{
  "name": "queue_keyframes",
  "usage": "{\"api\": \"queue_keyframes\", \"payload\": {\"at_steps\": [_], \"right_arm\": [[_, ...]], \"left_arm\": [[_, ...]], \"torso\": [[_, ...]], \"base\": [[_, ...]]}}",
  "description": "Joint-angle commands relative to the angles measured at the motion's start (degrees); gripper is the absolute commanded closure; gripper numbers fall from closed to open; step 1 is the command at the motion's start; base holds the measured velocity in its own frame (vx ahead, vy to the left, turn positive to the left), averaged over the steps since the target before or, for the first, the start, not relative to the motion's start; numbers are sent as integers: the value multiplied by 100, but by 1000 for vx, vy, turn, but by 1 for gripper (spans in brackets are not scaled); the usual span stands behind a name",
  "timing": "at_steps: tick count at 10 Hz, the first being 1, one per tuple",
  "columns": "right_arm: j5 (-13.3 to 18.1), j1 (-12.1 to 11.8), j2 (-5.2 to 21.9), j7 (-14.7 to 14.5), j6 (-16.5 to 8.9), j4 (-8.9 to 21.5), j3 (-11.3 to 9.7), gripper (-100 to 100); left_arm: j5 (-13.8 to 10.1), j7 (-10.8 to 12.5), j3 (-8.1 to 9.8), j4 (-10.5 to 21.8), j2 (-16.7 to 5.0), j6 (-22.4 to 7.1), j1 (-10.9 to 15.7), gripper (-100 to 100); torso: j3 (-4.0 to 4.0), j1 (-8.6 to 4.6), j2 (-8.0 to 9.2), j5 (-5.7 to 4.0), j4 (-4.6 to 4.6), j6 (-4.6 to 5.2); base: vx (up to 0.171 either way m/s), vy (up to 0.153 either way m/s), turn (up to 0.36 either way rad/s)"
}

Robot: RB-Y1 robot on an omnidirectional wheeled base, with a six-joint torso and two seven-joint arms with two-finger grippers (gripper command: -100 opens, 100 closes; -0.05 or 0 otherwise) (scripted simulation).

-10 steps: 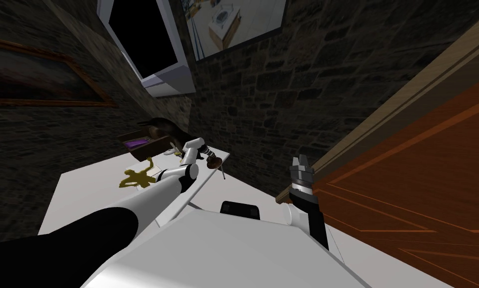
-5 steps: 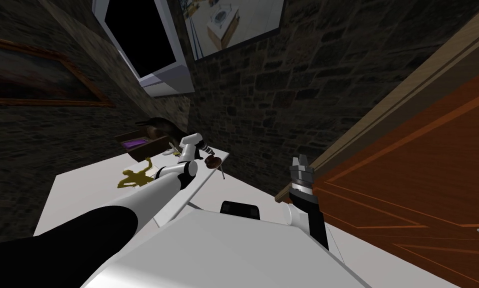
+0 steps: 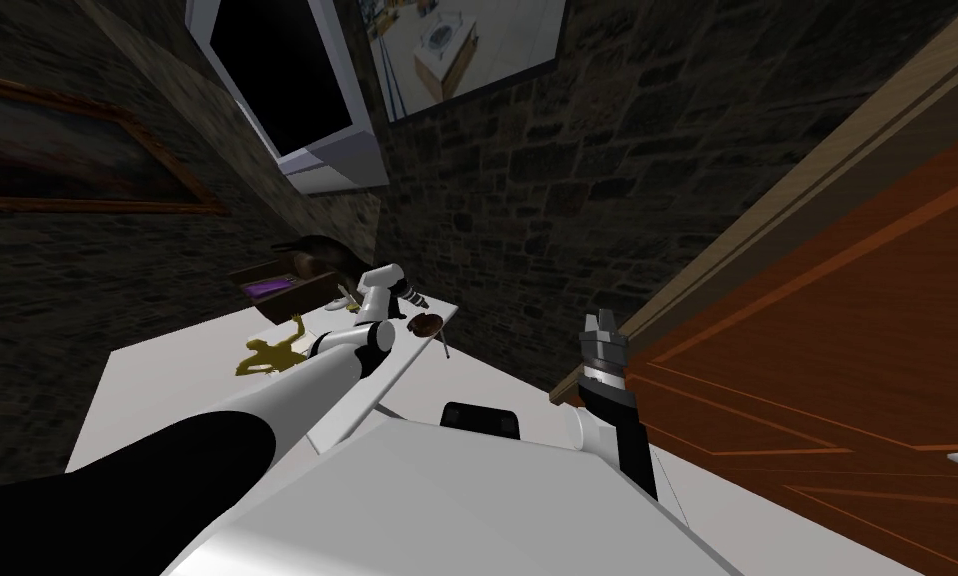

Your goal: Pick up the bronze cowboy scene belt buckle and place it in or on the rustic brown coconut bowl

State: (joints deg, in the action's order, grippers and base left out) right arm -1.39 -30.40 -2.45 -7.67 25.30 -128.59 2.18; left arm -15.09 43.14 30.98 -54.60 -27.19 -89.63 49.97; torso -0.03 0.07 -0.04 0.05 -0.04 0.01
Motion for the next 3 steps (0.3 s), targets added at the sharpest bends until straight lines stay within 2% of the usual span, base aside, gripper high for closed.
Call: {"api": "queue_keyframes", "payload": {"at_steps": [1,3], "right_arm": [[0,0,0,0,0,0,0,0],[0,0,0,0,0,0,0,0]], "left_arm": [[0,0,0,0,0,0,0,0],[0,0,0,0,0,0,0,0]], "torso": [[0,0,0,0,0,0],[0,0,0,0,0,0]], "base": [[0,0,0],[0,0,0]]}}
